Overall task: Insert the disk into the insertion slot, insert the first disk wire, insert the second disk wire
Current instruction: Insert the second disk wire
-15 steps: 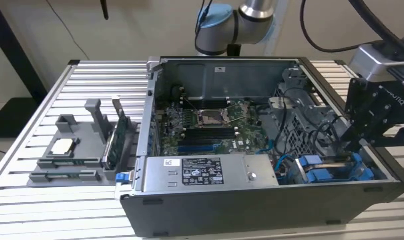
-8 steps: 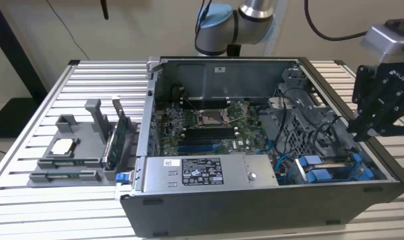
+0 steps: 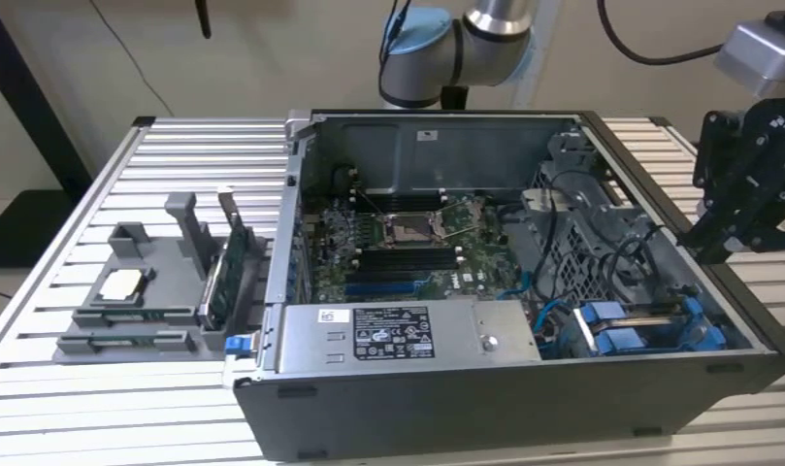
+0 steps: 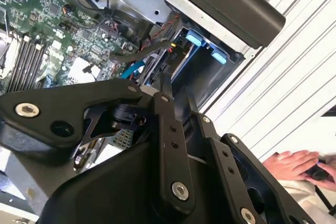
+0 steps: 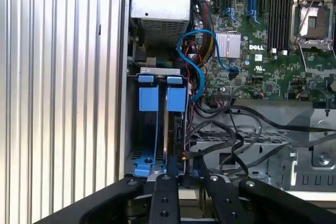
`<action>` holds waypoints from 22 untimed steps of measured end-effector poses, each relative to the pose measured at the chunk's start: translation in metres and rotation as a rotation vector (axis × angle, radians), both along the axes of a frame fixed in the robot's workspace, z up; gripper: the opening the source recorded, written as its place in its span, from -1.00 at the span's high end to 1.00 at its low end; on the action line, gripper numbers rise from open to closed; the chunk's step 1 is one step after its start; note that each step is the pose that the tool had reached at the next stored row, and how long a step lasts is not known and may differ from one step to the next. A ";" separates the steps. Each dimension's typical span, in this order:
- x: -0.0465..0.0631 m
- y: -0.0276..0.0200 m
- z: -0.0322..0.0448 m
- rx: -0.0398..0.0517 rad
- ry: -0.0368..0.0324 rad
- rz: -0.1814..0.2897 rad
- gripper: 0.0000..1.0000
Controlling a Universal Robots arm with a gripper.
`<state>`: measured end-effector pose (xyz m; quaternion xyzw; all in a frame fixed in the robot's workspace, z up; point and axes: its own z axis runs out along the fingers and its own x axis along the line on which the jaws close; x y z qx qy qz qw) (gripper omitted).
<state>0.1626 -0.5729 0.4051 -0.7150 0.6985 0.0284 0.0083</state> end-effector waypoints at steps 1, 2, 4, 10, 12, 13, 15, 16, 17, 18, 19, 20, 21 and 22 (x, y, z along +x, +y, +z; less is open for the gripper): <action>0.000 0.0000 0.0001 -0.0001 0.0000 0.000 0.47; 0.000 0.0000 0.0001 -0.0002 0.0000 0.000 0.47; 0.000 0.0001 0.0001 -0.0002 0.0000 0.000 0.47; 0.006 0.0014 0.0002 -0.0003 0.0000 0.000 0.47; 0.007 0.0015 0.0001 -0.0002 0.0000 0.000 0.47; 0.007 0.0016 0.0001 -0.0001 0.0000 0.000 0.47; 0.008 0.0016 0.0001 -0.0002 -0.0001 0.000 0.47; 0.008 0.0016 0.0001 -0.0002 0.0000 0.000 0.47; 0.008 0.0016 0.0001 -0.0002 0.0000 0.000 0.47; 0.008 0.0016 0.0001 -0.0002 0.0000 0.000 0.47; 0.008 0.0016 0.0001 -0.0002 0.0000 0.000 0.47; 0.008 0.0016 0.0001 -0.0002 0.0000 0.000 0.47; 0.008 0.0016 0.0001 -0.0002 -0.0001 0.000 0.47; 0.008 0.0016 0.0001 -0.0002 0.0000 0.000 0.47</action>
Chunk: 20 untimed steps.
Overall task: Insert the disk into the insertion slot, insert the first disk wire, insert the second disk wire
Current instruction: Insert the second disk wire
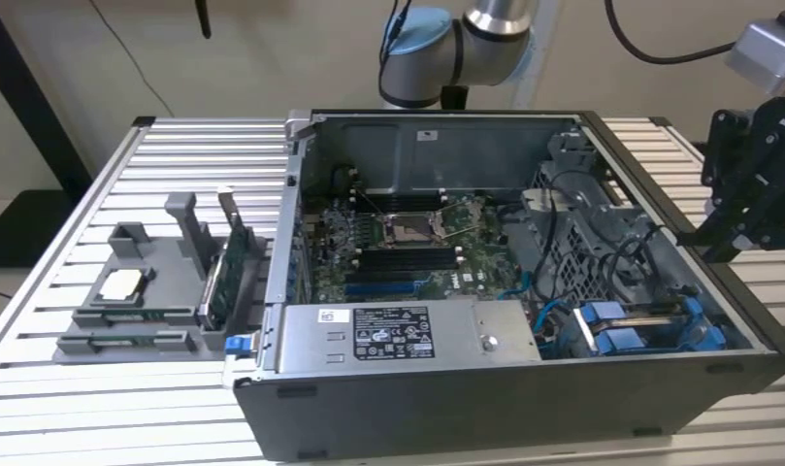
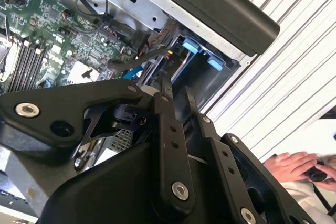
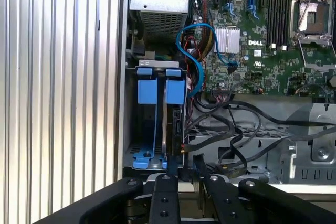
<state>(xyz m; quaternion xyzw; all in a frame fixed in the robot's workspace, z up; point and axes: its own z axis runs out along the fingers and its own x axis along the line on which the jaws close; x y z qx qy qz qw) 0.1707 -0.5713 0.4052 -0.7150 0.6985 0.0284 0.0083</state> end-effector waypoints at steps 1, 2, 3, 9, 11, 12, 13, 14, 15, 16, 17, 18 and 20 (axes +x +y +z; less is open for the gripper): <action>0.000 0.0000 0.0000 0.0000 0.0001 0.000 0.47; 0.000 0.0000 0.0000 0.0000 0.0000 0.000 0.47; 0.000 0.0000 0.0000 -0.0001 0.0000 0.000 0.47; 0.003 0.0010 -0.0001 0.0002 0.0000 0.000 0.47; 0.003 0.0027 0.0000 0.0000 0.0000 0.000 0.47; 0.003 0.0040 0.0000 -0.0001 0.0000 0.000 0.47; 0.003 0.0054 0.0001 -0.0001 0.0000 0.000 0.47; 0.003 0.0071 0.0000 0.0000 0.0000 0.000 0.47; 0.003 0.0088 0.0000 0.0000 0.0000 0.000 0.47; 0.003 0.0106 -0.0001 -0.0001 0.0000 0.000 0.47; 0.003 0.0124 -0.0002 0.0001 0.0000 0.000 0.47; 0.003 0.0141 -0.0002 0.0000 0.0000 0.000 0.47; 0.003 0.0169 -0.0002 0.0000 0.0000 0.000 0.47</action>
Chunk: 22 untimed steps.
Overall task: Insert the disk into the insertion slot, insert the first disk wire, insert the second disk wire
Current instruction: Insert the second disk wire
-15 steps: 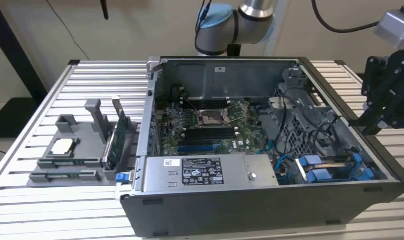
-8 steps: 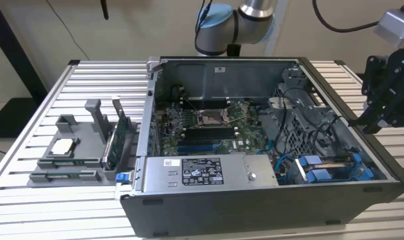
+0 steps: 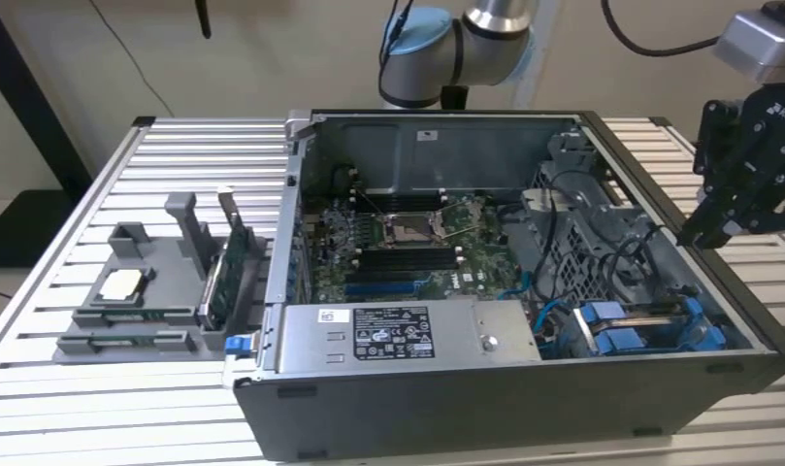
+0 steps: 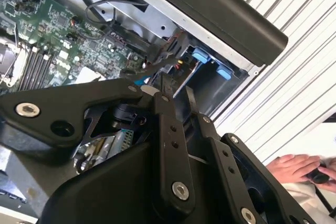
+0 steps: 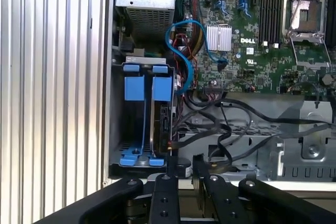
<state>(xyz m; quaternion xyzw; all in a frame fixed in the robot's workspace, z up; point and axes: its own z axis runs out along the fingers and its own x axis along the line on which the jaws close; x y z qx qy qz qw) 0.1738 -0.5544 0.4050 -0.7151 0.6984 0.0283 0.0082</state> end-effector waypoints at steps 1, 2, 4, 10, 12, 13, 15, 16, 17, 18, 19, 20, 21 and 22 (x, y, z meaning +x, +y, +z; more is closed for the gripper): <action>0.000 0.0014 -0.0001 0.0001 0.0000 0.000 0.47; 0.000 0.0027 -0.0001 0.0000 0.0000 0.000 0.47; 0.000 0.0052 -0.0002 0.0001 0.0000 0.000 0.47; 0.000 0.0127 -0.0006 0.0001 0.0000 0.000 0.47; 0.000 0.0146 -0.0008 0.0000 0.0000 0.001 0.47; 0.000 0.0154 -0.0009 0.0001 0.0000 0.001 0.47; 0.000 0.0159 -0.0009 0.0001 0.0000 0.001 0.47; 0.000 0.0159 -0.0009 0.0001 0.0000 0.001 0.47; 0.000 0.0159 -0.0009 0.0000 0.0000 0.001 0.47; 0.000 0.0159 -0.0009 0.0000 0.0000 0.001 0.47; 0.000 0.0163 -0.0010 0.0001 0.0000 0.001 0.47; 0.000 0.0169 -0.0010 -0.0001 0.0000 0.001 0.47; 0.001 0.0175 -0.0014 0.0002 0.0000 0.001 0.47; 0.001 0.0177 -0.0017 0.0001 0.0000 0.001 0.47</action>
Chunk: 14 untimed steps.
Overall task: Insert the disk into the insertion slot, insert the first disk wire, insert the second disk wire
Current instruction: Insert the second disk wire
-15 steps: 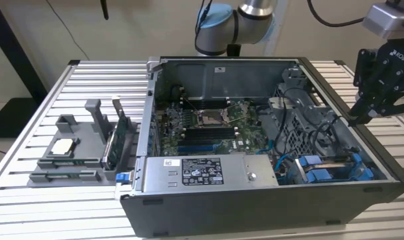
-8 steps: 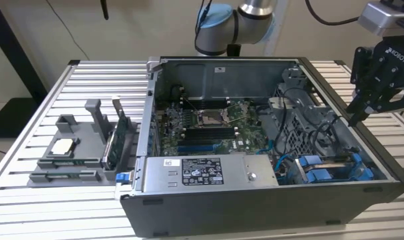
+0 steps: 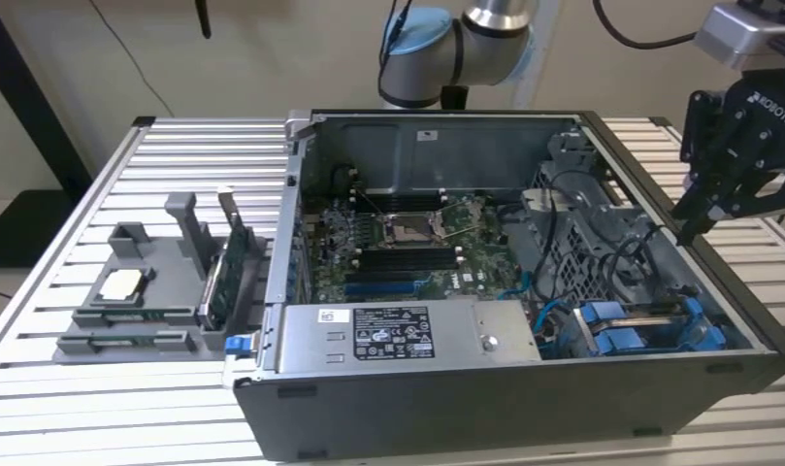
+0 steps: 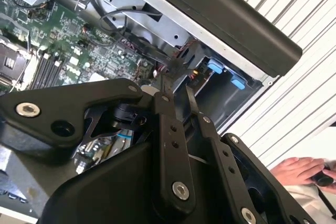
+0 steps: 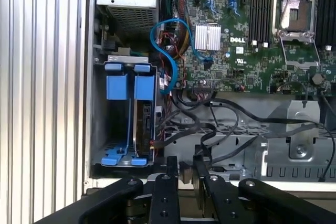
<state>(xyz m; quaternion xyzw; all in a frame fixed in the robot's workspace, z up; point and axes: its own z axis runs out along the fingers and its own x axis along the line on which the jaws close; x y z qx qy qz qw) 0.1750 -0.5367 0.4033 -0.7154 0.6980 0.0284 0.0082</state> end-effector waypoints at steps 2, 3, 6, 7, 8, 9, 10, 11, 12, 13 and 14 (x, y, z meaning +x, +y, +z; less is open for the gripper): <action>0.002 0.0001 -0.0012 -0.0003 0.0000 0.000 0.47; 0.003 0.0001 -0.0022 -0.0003 0.0000 0.000 0.47; 0.006 0.0001 -0.0060 -0.0002 0.0000 0.000 0.47; 0.007 0.0001 -0.0073 -0.0002 0.0000 0.000 0.47; 0.007 0.0001 -0.0086 -0.0003 0.0000 0.001 0.47; 0.008 0.0002 -0.0099 -0.0002 0.0000 0.001 0.47; 0.008 0.0003 -0.0110 -0.0002 0.0000 0.002 0.47; 0.009 0.0004 -0.0118 -0.0004 0.0000 0.003 0.47; 0.009 0.0006 -0.0126 -0.0005 -0.0001 0.004 0.47; 0.009 0.0008 -0.0135 -0.0004 -0.0001 0.005 0.47; 0.009 0.0009 -0.0145 -0.0002 0.0000 0.006 0.47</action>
